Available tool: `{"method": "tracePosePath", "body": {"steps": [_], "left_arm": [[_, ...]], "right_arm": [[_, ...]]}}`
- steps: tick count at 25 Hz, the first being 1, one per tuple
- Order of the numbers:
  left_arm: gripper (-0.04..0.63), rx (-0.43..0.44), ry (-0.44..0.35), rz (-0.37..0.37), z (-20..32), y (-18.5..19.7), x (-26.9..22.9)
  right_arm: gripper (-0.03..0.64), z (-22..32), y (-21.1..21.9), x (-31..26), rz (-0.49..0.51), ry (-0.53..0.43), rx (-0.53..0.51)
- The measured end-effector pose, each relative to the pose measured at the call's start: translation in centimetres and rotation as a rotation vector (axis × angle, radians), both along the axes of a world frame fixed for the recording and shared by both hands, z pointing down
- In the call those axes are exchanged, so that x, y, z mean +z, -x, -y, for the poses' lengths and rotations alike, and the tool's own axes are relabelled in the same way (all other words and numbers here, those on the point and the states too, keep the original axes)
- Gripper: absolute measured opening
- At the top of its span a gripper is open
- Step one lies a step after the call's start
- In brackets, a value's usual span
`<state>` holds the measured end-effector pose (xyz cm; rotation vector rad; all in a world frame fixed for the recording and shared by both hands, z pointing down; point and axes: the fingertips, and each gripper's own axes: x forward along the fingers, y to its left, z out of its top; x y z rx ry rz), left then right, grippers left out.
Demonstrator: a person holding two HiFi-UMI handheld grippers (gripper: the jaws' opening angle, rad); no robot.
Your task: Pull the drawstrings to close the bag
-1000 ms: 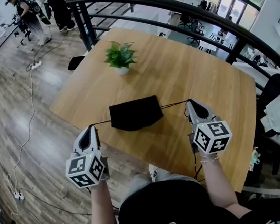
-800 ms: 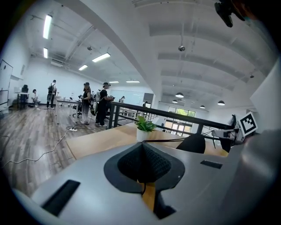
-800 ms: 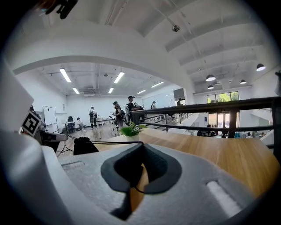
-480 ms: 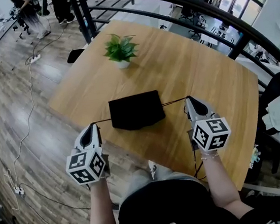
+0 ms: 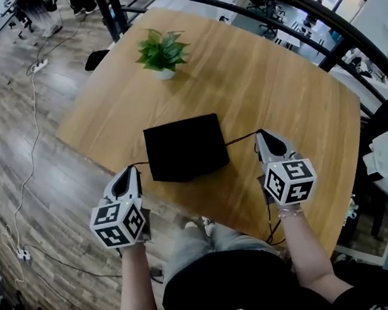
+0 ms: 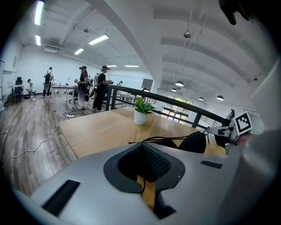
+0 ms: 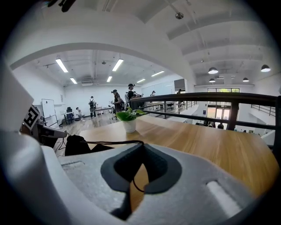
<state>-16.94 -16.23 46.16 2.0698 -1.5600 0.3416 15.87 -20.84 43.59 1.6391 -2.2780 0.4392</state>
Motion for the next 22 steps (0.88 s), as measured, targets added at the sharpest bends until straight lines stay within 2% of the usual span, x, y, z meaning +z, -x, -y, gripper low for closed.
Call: {"method": "tracePosePath", "body": {"steps": [10, 15, 22], "left_arm": [[0.017, 0.104, 0.161, -0.007, 0.0, -3.1, 5.7], [0.017, 0.175, 0.203, -0.005, -1.2, -5.2, 7.2], [0.017, 0.232, 0.254, -0.006, -3.2, -6.0, 9.1]], "right_arm": [[0.000, 0.1, 1.6, 5.7, -0.027, 0.151, -0.068], [0.000, -1.3, 2.9, 7.9, -0.034, 0.227, -0.147], [0.000, -4.5, 4.8, 10.3, -0.010, 0.307, -0.228]]}}
